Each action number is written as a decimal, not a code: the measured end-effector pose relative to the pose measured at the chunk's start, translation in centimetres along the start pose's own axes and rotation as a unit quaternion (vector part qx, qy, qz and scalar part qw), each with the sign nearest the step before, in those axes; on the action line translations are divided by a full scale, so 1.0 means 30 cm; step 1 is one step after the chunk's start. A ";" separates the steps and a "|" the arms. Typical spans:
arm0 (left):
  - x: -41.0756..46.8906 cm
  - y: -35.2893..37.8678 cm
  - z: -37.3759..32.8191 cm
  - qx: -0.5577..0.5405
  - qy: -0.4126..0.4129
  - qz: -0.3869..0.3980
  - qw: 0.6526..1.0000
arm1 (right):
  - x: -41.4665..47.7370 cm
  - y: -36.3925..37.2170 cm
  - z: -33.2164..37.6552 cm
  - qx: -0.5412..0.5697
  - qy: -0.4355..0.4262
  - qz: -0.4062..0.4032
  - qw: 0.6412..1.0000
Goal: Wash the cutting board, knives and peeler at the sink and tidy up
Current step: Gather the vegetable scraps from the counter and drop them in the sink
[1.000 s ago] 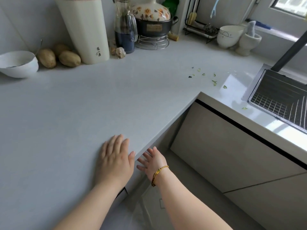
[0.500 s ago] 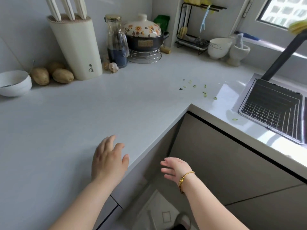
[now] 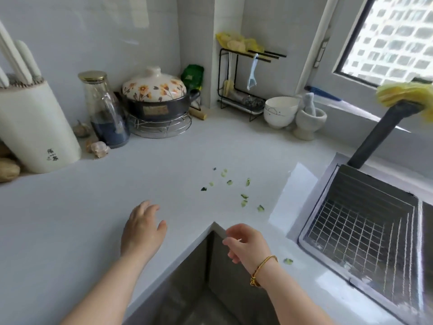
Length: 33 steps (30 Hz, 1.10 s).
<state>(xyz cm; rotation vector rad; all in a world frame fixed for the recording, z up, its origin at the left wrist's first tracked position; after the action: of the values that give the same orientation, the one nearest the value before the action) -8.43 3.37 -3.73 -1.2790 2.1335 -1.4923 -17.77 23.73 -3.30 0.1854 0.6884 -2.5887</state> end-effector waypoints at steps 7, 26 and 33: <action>0.023 0.114 -0.002 0.043 -0.027 -0.021 0.999 | 0.264 -0.023 0.059 -0.105 -0.072 0.033 0.991; 0.221 0.163 -0.054 -0.654 -0.467 0.084 0.590 | 0.514 0.232 0.191 -0.324 -0.134 0.047 0.935; 0.266 0.216 -0.067 -0.668 -0.448 0.126 0.581 | 0.532 0.243 0.183 -0.326 -0.109 0.011 0.939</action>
<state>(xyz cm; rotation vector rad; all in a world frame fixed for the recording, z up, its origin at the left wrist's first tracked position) -17.72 -0.79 -6.19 -1.3397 2.1806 1.1420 -28.67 9.11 -5.56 -0.2975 1.3857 -2.1685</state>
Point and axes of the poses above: each hand's wrist, its own x-axis towards the middle knuckle, its own y-axis out of the palm, z = x × y, the point moved 6 cm from there along x, towards the middle knuckle, and after that the axes turned 13 degrees about -z, right-handed, at the moved point
